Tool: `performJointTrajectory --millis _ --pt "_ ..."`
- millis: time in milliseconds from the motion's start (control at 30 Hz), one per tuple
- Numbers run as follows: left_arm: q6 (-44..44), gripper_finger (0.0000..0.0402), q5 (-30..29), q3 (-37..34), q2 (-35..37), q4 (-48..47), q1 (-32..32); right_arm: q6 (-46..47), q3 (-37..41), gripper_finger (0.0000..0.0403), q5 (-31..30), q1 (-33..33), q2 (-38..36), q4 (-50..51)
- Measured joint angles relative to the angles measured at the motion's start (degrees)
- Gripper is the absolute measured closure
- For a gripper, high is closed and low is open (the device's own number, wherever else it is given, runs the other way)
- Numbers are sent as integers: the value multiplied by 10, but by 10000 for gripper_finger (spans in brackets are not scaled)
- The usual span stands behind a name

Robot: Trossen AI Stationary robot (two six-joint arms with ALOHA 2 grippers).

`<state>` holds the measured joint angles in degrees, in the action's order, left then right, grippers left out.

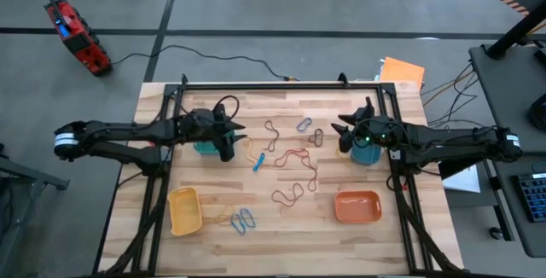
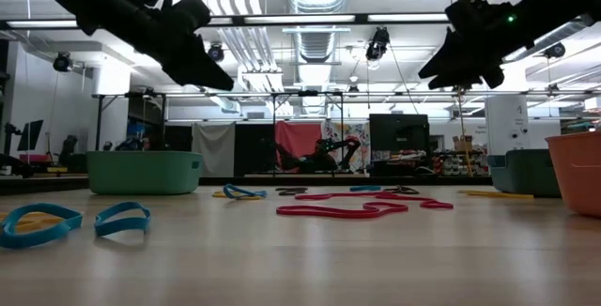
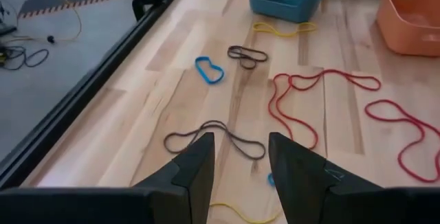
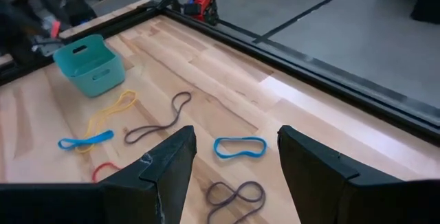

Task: Sort rubber bands into baskets
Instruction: Put the red rubber band into the orange bin

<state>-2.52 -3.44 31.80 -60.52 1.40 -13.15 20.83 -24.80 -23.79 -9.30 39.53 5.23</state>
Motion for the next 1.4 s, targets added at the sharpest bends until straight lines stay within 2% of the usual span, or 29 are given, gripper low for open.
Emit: performJointTrajectory --millis 133,267,367,533,733,900,1067,1400 --pt "-14 279 0 0 -3 13 0 39 0 202 2 0 4 -12" --pt "-43 279 -1 3 -3 36 0 13 -12 202 76 3 27 -33" --pt "-60 279 -3 3 -3 57 0 -12 -37 202 102 11 69 -32" --pt "-64 279 -5 3 -3 70 0 -69 -93 202 103 25 163 -16" --pt "-64 279 -6 3 -3 67 -1 -202 -151 202 123 44 269 0" --pt "-64 279 -6 3 -3 67 -1 -209 -195 202 122 44 347 15" --pt "-64 279 -6 3 -3 67 -1 -209 -246 202 122 44 424 74" --pt "-60 279 -7 3 -3 66 -1 -206 -331 202 119 44 530 132"
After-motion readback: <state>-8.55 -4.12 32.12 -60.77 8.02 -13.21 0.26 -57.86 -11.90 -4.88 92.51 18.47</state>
